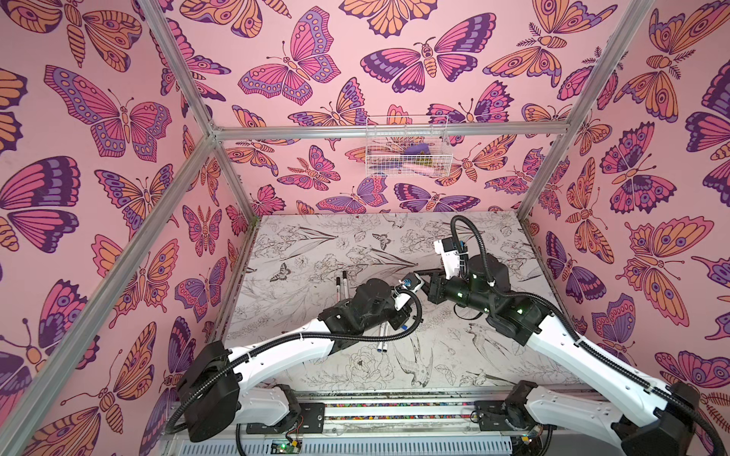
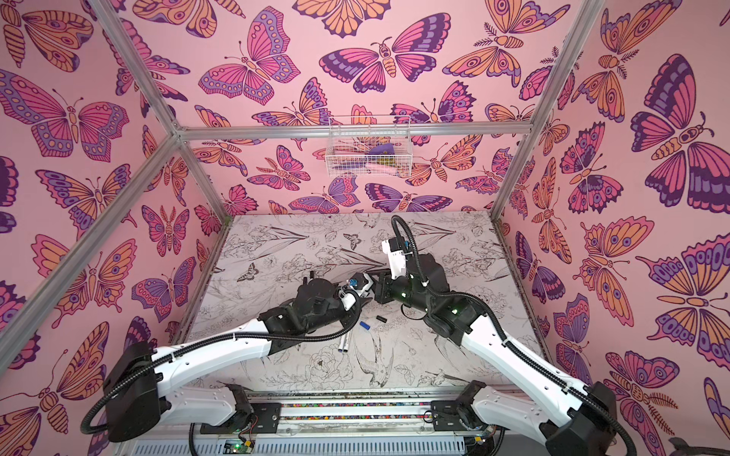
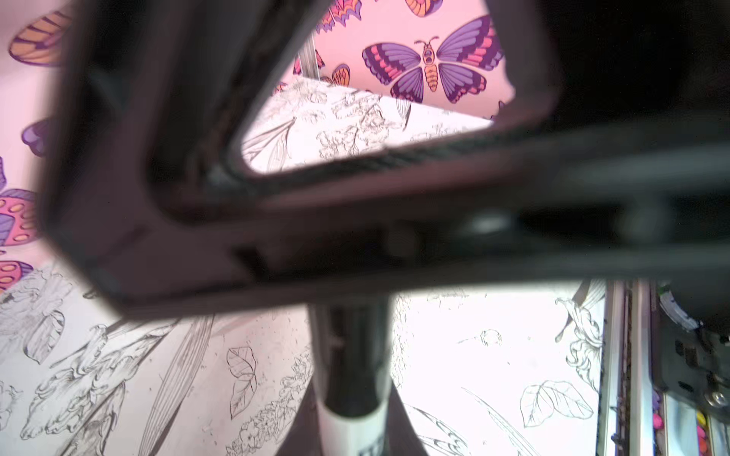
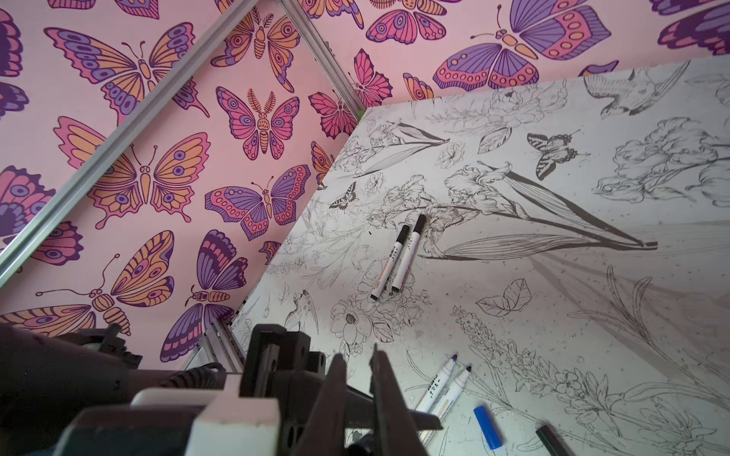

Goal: Insert the pens into the pen caps
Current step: 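Press the black cap firmly onto the marker with the right gripper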

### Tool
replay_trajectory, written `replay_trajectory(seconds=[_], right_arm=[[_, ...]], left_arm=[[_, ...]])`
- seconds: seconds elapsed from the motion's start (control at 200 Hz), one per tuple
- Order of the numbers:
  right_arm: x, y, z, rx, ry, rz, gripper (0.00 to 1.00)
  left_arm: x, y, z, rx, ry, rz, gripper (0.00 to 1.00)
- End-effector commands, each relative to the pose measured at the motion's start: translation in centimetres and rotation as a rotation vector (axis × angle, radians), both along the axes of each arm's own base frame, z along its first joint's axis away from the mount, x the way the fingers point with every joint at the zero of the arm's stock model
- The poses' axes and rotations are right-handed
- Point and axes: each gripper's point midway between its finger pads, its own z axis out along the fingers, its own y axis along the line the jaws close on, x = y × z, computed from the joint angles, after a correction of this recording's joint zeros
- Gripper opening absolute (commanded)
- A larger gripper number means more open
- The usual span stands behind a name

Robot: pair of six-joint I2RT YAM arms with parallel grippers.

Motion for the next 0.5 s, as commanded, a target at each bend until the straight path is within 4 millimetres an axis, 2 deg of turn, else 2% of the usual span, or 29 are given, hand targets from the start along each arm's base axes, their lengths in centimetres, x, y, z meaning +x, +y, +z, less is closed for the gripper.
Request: replay_trajectory(seconds=[0.0,0.165,0.491], right_arm=[[-6.6,-3.8,-15.3,-0.308,0.560,0.050,0.00],[-6.9,-3.1,-14.9,-0.274,0.560,0.103,0.00],[-7.3,-2.3,-15.8,-0.270,0.584,0.123,0.00]], left_arm=[[-5.4,1.9,28.4,-0.776,-0.578,-0.149,0.00],[-5.3,1.7,28.4,-0.782,-0.570,-0.153,0.00],[-5.1,1.0,28.7,-0.795,-0.566,-0.167,0.00]])
